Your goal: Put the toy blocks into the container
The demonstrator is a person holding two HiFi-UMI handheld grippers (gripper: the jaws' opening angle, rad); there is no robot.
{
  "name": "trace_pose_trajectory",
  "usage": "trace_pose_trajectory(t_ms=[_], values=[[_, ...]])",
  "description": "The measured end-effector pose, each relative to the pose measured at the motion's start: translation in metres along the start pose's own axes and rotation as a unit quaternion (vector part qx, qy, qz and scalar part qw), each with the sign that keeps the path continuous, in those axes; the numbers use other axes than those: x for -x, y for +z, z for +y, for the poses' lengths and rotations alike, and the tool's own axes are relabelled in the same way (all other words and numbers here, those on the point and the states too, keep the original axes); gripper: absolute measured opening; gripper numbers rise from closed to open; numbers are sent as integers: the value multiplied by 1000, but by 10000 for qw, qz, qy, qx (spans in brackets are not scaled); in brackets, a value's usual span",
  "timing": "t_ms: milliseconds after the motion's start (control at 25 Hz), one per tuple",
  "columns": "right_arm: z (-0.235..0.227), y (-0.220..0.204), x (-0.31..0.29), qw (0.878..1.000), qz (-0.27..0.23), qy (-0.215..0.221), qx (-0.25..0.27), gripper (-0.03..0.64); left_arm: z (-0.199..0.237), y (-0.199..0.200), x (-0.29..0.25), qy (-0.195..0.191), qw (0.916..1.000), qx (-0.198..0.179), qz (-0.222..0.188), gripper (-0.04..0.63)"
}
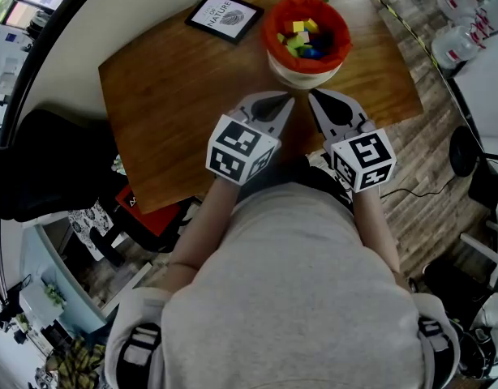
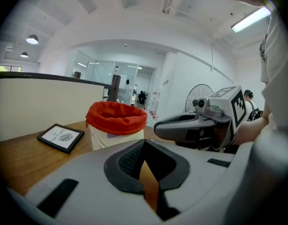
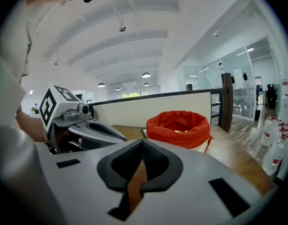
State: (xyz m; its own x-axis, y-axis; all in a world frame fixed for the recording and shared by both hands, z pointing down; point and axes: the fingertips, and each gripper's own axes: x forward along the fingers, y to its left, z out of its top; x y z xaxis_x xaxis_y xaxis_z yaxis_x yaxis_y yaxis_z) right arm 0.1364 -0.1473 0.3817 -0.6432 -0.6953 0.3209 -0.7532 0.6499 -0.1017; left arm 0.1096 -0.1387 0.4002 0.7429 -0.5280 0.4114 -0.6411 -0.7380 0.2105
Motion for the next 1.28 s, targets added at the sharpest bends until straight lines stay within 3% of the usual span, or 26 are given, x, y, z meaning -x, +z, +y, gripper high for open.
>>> trace_pose_trajectory(t_ms=[1280], values=[[1,-1,2,9999,23,63,76,11,2,-3,0,32,10000,42,56,12]])
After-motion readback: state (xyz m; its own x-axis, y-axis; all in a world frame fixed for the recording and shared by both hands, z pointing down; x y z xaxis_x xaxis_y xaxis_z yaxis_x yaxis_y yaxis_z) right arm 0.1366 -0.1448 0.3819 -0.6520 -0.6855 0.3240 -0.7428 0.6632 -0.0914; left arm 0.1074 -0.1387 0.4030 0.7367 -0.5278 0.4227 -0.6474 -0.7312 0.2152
